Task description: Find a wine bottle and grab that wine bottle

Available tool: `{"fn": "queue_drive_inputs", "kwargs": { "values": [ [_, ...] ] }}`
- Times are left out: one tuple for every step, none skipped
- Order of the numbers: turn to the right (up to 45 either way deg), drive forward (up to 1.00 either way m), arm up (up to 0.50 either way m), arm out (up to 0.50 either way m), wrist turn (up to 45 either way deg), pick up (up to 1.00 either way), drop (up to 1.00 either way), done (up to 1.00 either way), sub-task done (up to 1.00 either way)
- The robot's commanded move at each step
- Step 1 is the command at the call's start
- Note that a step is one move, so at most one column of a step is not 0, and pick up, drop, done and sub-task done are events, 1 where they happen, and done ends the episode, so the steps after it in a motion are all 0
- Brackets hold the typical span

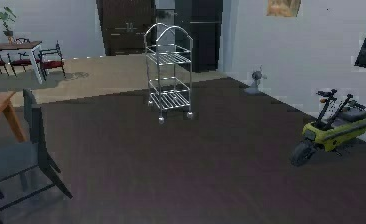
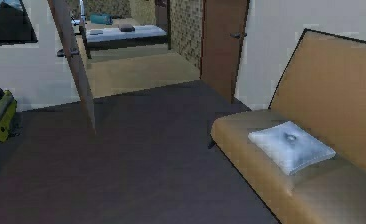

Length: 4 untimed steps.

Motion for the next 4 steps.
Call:
{"fn": "queue_drive_inputs", "kwargs": {
  "values": [
    [-3.0, 0.00, 0.00, 0.00, 0.0, 0.00, 0.00, 0.00, 0.00],
    [45.0, 0.00, 0.00, 0.00, 0.0, 0.00, 0.00, 0.00, 0.00],
    [45.0, 0.00, 0.00, 0.00, 0.0, 0.00, 0.00, 0.00, 0.00],
    [42.0, 0.00, 0.00, 0.00, 0.0, 0.00, 0.00, 0.00, 0.00]
  ]
}}
